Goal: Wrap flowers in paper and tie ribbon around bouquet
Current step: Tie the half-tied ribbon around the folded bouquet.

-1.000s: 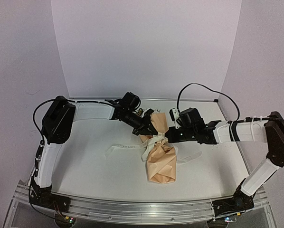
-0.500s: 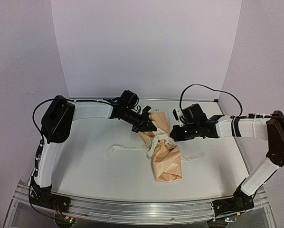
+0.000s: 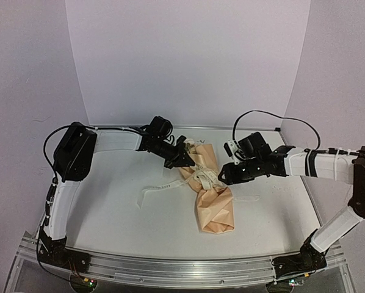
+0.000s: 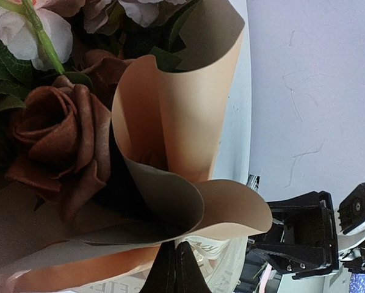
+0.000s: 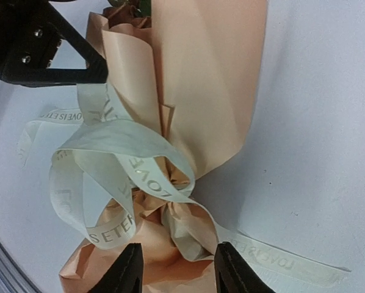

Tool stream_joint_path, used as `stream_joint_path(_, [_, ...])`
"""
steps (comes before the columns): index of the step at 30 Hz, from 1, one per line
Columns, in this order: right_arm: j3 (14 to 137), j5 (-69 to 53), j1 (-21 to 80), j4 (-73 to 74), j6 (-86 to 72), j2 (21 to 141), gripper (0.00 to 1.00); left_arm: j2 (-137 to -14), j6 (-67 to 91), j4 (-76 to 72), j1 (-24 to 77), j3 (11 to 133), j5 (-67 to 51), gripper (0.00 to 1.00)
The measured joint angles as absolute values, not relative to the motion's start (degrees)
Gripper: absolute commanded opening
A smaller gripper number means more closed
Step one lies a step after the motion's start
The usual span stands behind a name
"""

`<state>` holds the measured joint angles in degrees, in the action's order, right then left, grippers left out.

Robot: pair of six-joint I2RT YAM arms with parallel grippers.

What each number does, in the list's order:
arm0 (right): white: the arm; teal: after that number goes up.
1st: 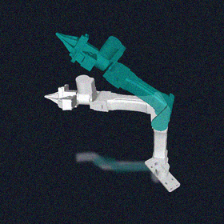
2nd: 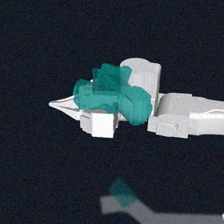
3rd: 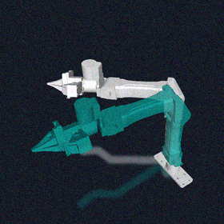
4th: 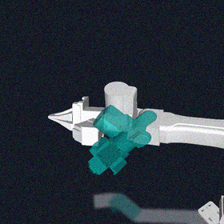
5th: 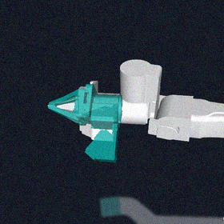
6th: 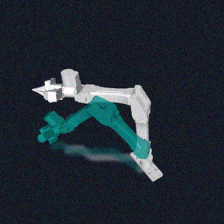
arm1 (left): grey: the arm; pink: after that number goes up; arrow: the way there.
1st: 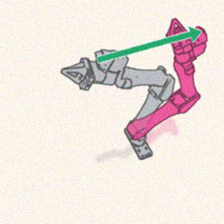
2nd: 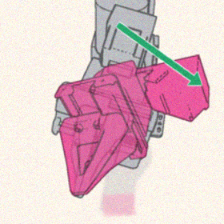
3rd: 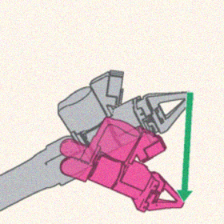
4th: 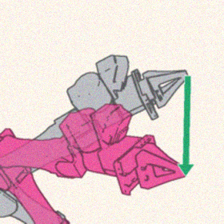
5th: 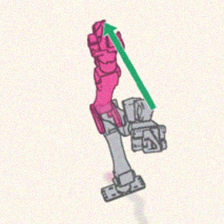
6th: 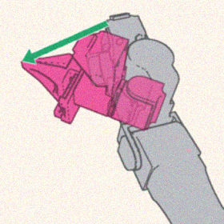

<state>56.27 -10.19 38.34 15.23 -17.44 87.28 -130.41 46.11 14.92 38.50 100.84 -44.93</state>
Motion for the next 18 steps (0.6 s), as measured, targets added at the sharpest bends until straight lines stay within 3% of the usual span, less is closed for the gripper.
stream_joint_path(8, [58.5,-13.1,43.2,18.2,-11.1,87.3,0.55,-130.4,45.8,14.9,38.7,100.8,-44.9,0.00])
stream_joint_path(18, [62.3,-15.0,44.7,20.3,-6.7,91.4,0.49,-130.4,44.6,14.9,38.7,100.8,-44.9,0.00])
